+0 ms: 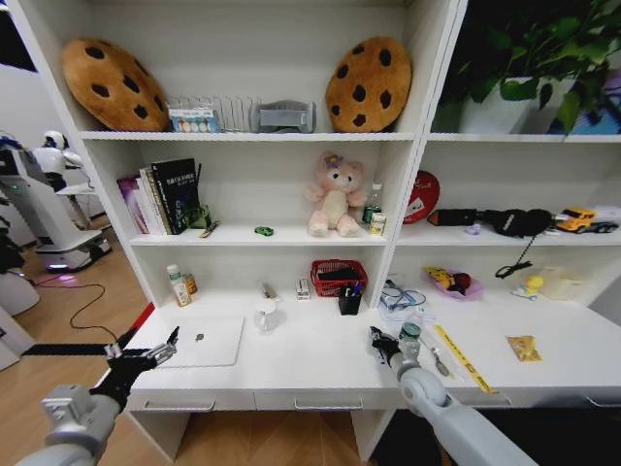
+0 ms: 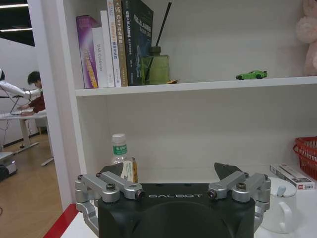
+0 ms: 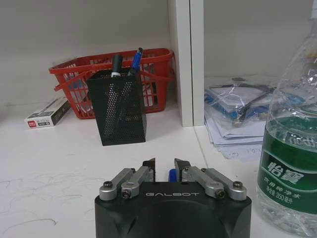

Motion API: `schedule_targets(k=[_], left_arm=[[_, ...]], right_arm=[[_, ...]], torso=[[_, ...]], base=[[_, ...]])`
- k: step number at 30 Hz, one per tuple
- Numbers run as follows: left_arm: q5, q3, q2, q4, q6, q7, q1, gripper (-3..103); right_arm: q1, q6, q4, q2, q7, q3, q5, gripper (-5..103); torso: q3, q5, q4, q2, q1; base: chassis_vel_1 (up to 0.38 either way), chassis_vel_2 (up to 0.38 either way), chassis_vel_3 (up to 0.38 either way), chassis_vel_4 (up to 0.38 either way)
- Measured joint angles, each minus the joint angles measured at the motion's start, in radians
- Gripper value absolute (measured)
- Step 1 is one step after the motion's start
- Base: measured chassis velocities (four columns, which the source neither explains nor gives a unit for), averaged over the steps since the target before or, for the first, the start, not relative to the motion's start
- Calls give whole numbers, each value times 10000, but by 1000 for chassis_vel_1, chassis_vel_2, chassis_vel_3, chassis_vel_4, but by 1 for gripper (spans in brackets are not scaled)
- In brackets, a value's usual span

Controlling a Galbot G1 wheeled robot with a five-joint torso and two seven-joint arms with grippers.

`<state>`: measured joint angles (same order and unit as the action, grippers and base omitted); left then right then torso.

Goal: Organize the objects on the table.

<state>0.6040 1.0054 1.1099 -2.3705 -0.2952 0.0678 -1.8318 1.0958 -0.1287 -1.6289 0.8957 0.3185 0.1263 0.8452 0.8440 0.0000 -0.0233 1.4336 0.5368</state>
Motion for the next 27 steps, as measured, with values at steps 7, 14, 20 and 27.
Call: schedule_targets(k=[7,14,20,27], left_arm=[[0,0,0,0,0,0,0,100],[0,0,0,0,0,0,0,100],[0,0,0,0,0,0,0,100],[0,0,0,0,0,-1,0,100]], right_arm=[[41,-2,-22,6,61,3,3,47],[93,-62,17,32,131,2,66,62],[56,-168,121,48,149,-24,155,56],[-10,-210,164,50,153,-64,188,28]], torso=[[0,0,0,0,0],[0,0,0,0,-1],[0,0,0,0,0],[0,0,0,1,0]], base=[[0,0,0,0],[0,0,0,0],[0,0,0,0],[0,0,0,0]])
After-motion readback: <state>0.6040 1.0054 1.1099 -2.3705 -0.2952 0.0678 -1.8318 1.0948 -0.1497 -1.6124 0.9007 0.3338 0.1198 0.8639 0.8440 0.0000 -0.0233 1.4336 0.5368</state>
